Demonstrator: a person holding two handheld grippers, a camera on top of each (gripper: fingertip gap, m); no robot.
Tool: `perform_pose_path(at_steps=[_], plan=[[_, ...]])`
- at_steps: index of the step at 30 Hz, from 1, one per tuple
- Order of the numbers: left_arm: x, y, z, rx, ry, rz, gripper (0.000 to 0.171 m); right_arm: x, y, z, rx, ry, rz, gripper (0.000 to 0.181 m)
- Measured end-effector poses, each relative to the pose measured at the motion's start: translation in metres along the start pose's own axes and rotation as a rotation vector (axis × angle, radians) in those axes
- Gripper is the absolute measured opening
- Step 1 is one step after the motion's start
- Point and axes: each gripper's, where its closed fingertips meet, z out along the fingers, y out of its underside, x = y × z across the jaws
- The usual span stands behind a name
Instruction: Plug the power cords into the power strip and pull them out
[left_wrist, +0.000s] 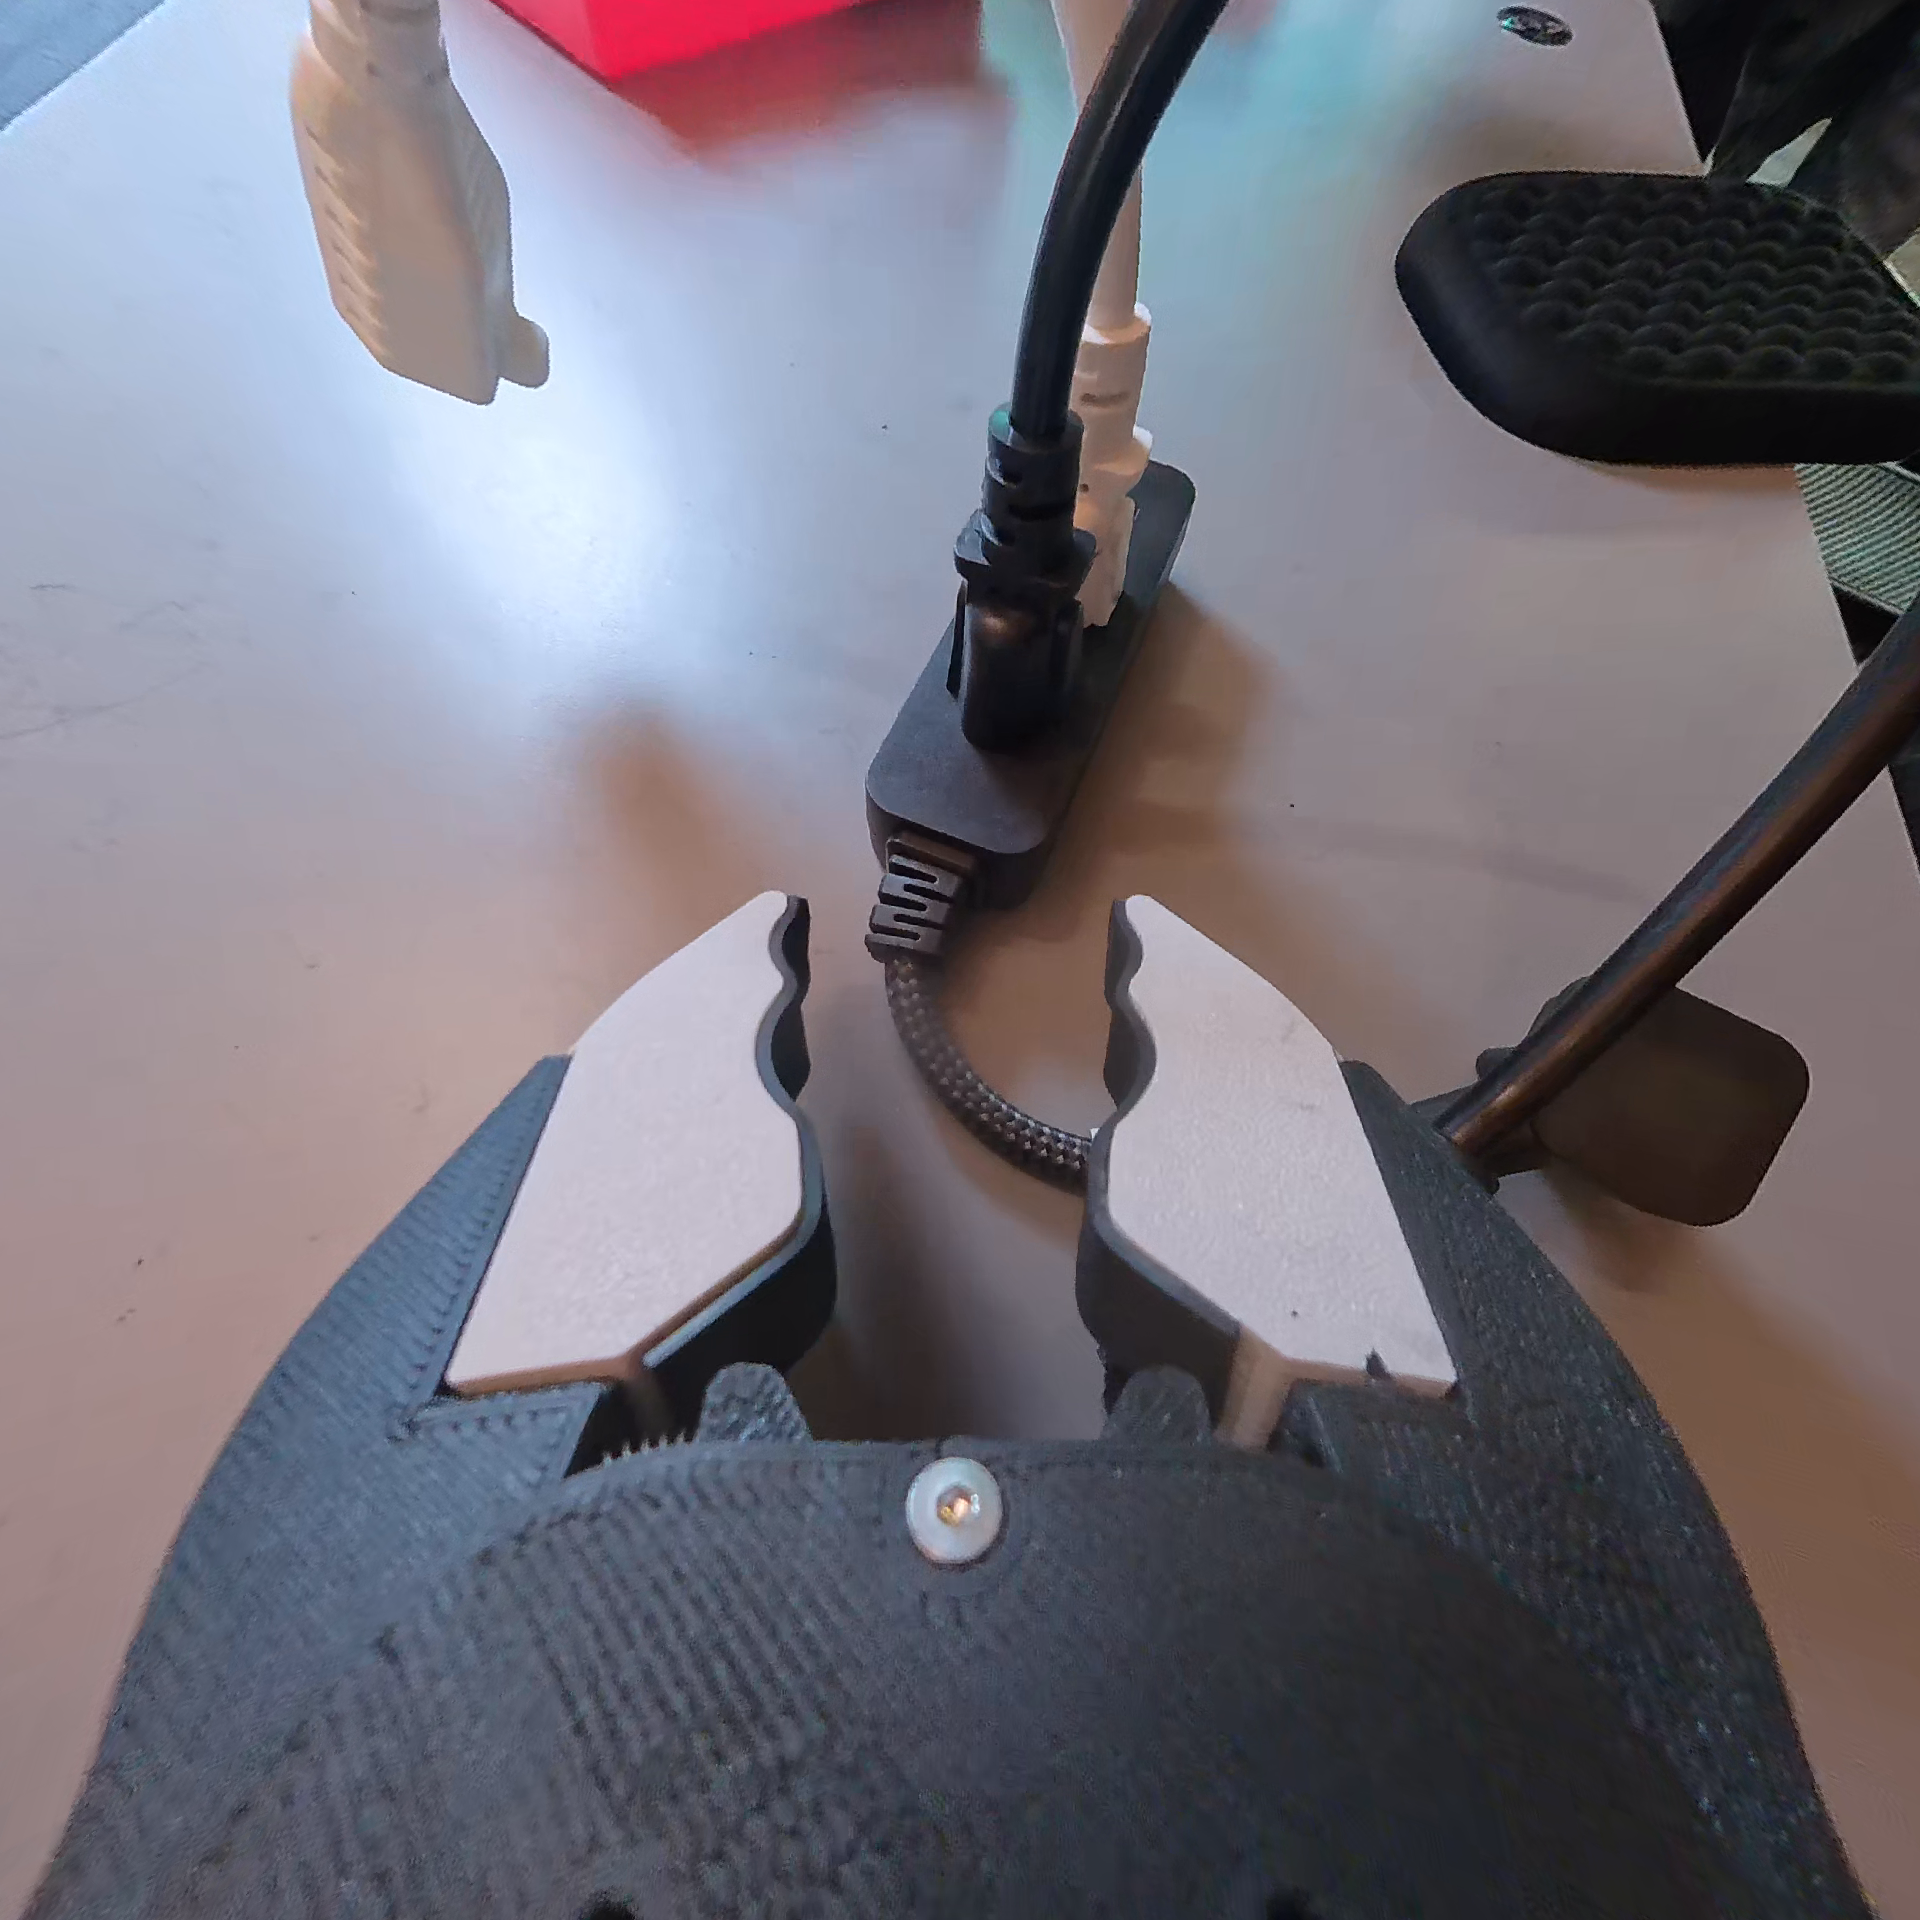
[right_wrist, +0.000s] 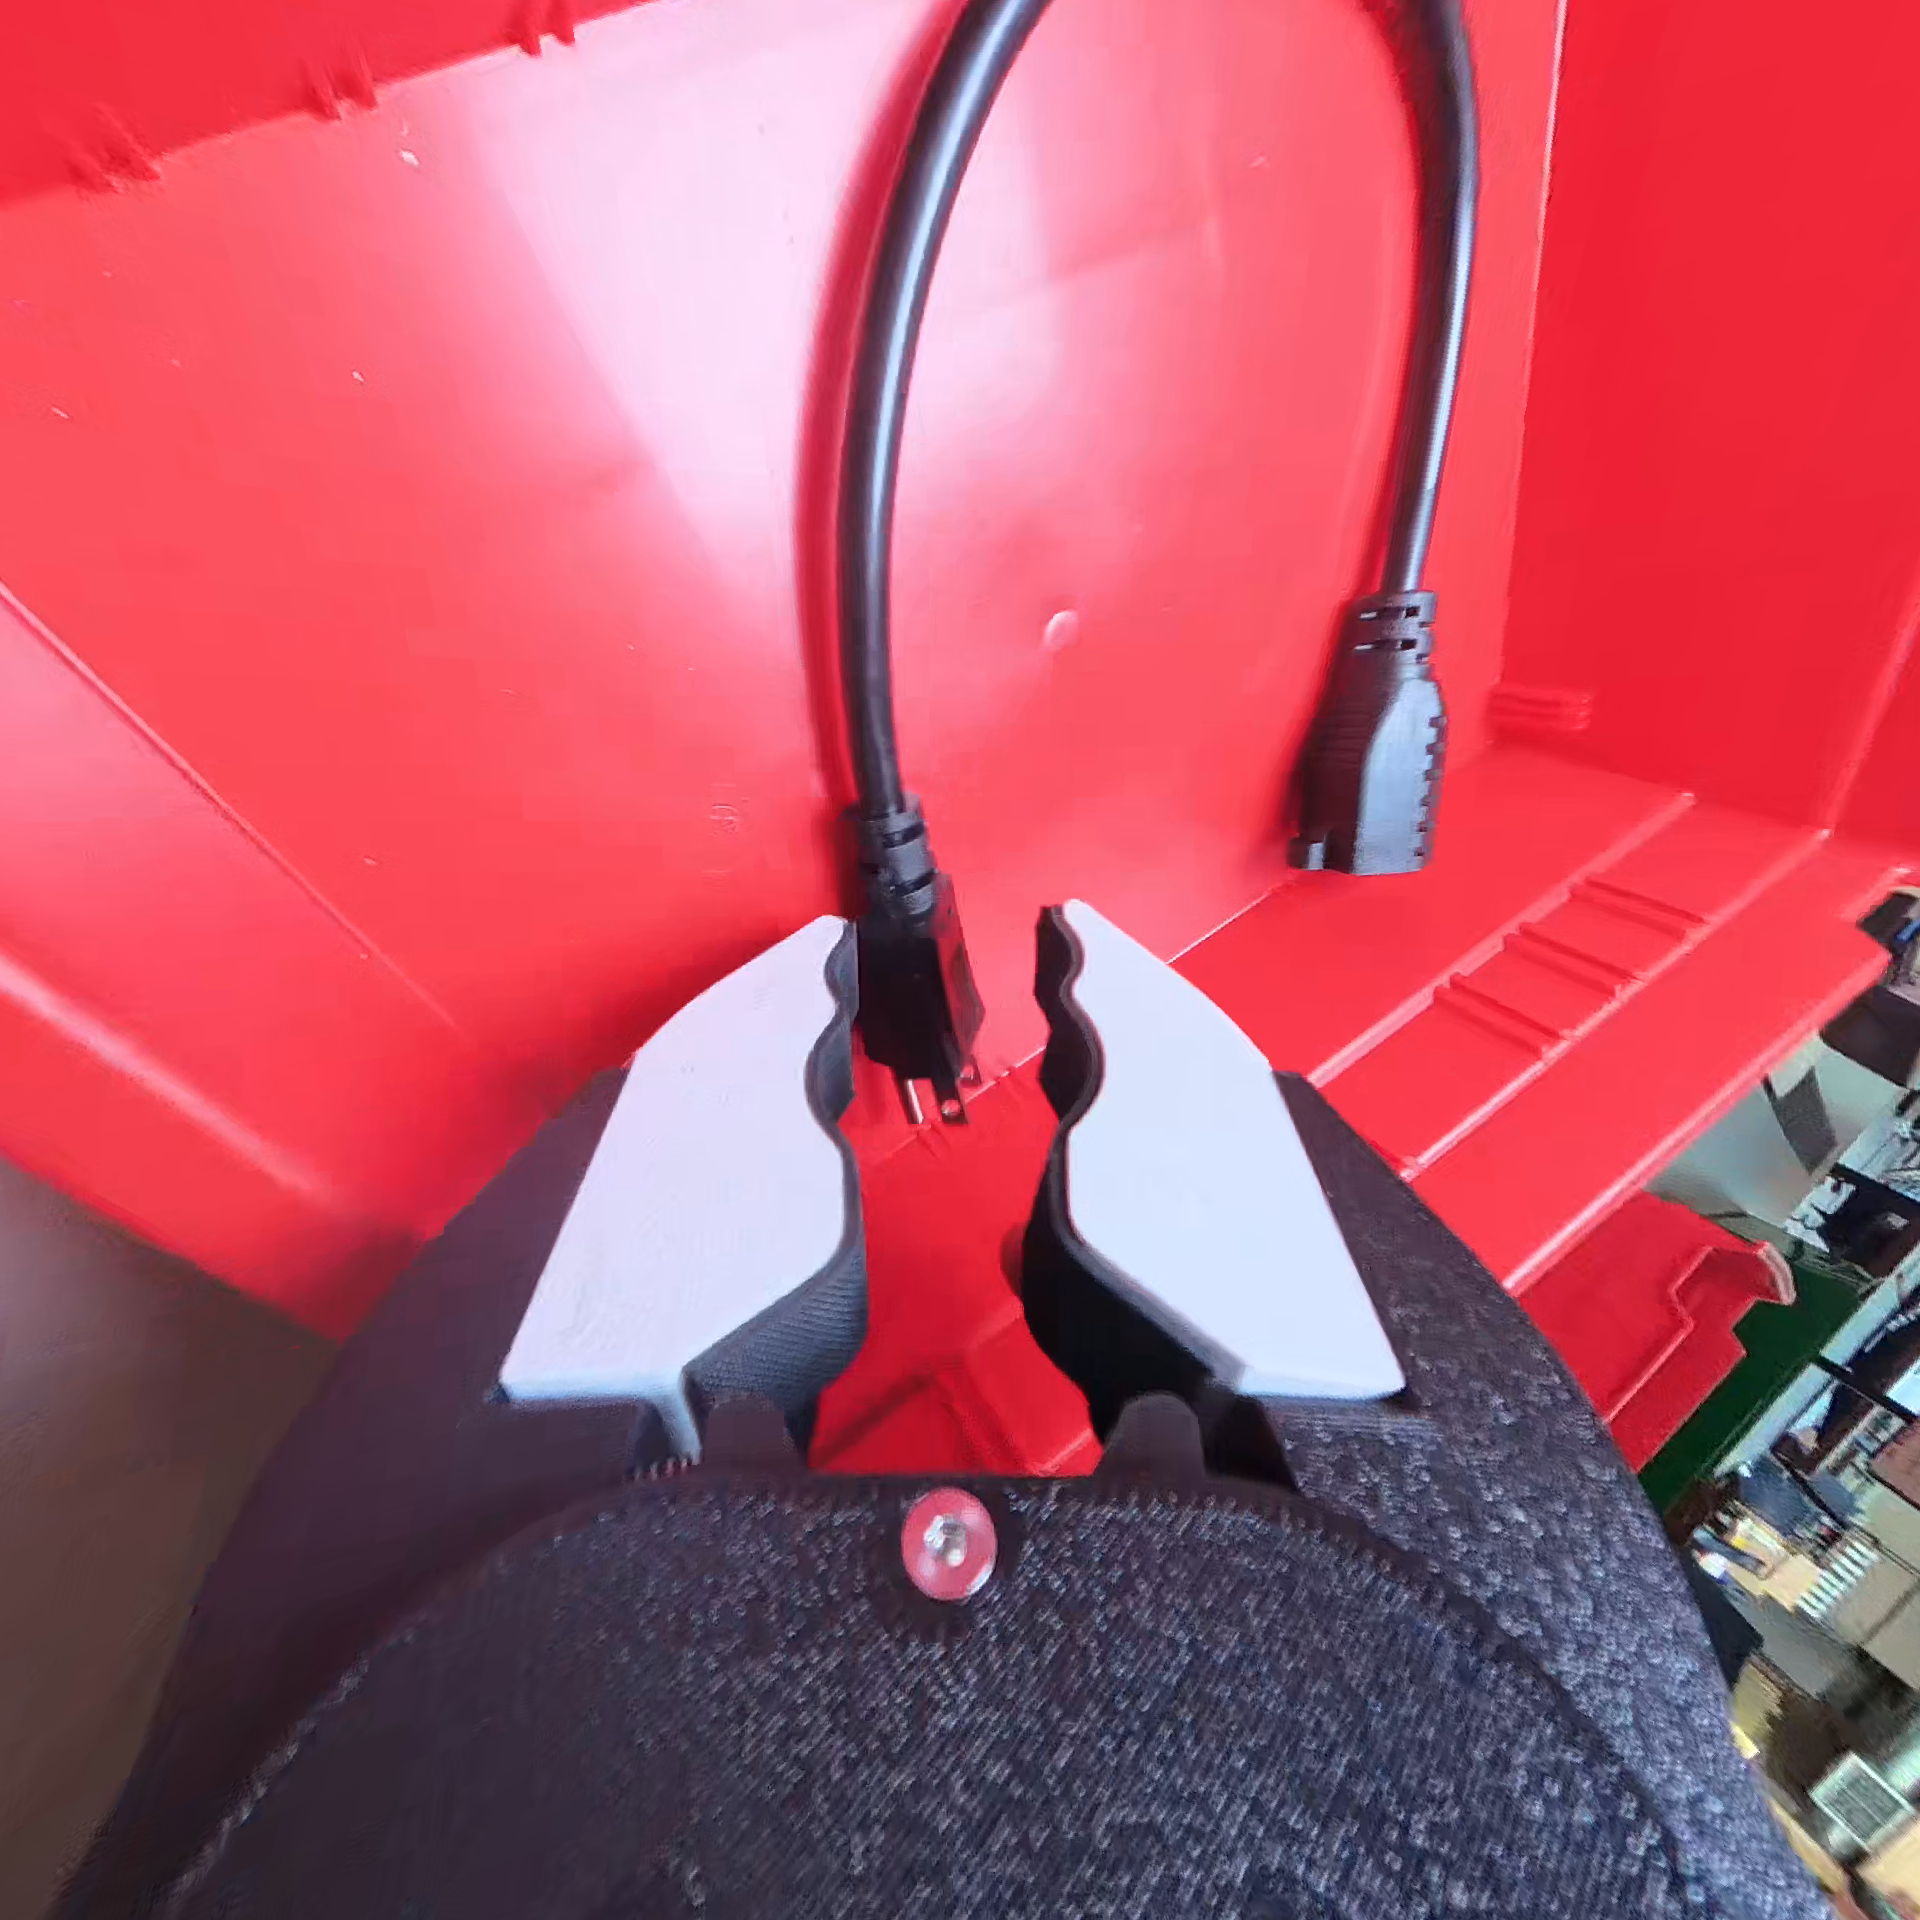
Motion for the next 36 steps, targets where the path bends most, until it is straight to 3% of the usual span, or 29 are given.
perform_pose_path(at_steps=[4,8,11,14,18,21,25,36], plan=[[0.000,0.000,0.000,-0.002,-0.004,0.011,0.056,-0.011,-0.016,-0.039,0.178,-0.113,0.076,0.055],[0.000,0.000,0.001,-0.005,0.000,0.010,0.056,-0.036,-0.032,-0.100,0.467,-0.198,0.069,0.063],[0.000,0.001,0.003,-0.015,-0.005,0.022,0.056,-0.095,-0.037,-0.148,0.661,-0.305,-0.038,0.063],[0.000,0.002,0.006,-0.041,-0.015,0.044,0.056,-0.177,-0.032,-0.183,0.772,-0.495,-0.145,0.056],[-0.003,0.000,0.014,-0.099,-0.034,0.117,0.055,-0.282,-0.027,-0.208,0.858,-0.720,-0.274,0.044],[0.001,-0.009,0.023,-0.133,0.017,0.158,0.052,-0.331,-0.036,-0.213,0.902,-0.803,-0.325,0.038],[0.009,-0.017,0.035,-0.185,0.086,0.202,0.048,-0.351,-0.051,-0.204,0.900,-0.804,-0.356,0.035],[0.007,-0.020,0.045,-0.303,0.097,0.310,0.041,-0.347,-0.066,-0.202,1.018,-0.852,-0.299,0.026]])
